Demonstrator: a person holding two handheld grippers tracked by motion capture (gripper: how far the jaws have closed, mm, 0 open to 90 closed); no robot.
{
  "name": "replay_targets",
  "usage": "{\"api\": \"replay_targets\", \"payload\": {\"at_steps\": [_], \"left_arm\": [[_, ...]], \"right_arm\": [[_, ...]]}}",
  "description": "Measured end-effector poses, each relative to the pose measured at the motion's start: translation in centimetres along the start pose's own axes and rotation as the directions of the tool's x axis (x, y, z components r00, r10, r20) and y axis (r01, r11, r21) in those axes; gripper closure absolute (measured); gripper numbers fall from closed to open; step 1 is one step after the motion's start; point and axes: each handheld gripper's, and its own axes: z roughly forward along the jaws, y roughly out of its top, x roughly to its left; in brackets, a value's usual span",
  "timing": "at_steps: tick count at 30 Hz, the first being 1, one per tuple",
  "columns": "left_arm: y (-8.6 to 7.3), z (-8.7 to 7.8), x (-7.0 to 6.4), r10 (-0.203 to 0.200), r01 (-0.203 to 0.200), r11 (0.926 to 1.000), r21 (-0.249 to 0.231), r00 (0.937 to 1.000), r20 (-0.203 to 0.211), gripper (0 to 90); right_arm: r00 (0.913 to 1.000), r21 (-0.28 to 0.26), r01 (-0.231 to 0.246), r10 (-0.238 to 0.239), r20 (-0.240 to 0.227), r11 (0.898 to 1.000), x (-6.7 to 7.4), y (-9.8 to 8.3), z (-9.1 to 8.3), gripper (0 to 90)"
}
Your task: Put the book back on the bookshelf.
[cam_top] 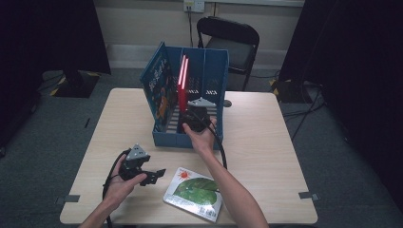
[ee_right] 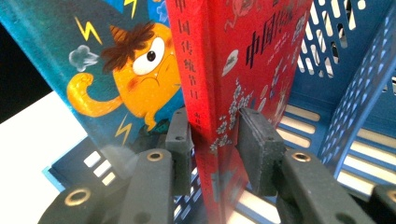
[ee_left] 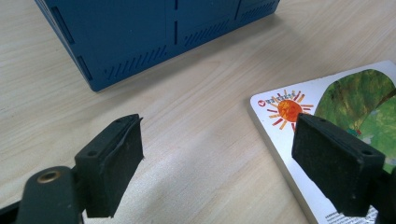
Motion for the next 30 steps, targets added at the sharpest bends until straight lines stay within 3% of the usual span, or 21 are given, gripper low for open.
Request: {"api": "replay_targets", "payload": {"at_steps": [3,6,15,20,30], "left_arm": [[-0.02,0.07,-0.02,-0.009,0.009,1.0000,-0.001,1.0000,0.001,16.2],[0.01,0.01,0.01,-0.007,0.007,1.0000,0.000,1.0000,0.004,16.2],[-0.02,-0.02,0.01,-0.007,0.007,1.0000,-0.001,1.0000,0.003,16.2],[-0.03,0.03,0.01,-0.008,0.008,1.0000,-0.001,1.0000,0.003,16.2],[-0.04,0.05,0.02,-0.009,0.009,1.0000,-0.001,1.0000,0.001,16.2]], "right_arm": [[0.9998,0.010,0.019,-0.019,-0.008,1.000,-0.34,0.31,0.32,66.5],[0.9991,0.007,-0.001,0.001,-0.043,1.000,-0.83,0.35,0.61,65.3],[0.9978,0.019,0.025,-0.024,-0.063,0.999,-0.98,0.20,0.63,61.4],[0.9977,0.034,0.046,-0.044,-0.051,0.998,-0.78,-0.25,0.53,68.7],[0.9955,0.049,0.080,-0.077,-0.056,0.996,-1.01,-0.12,0.48,70.7]]}}
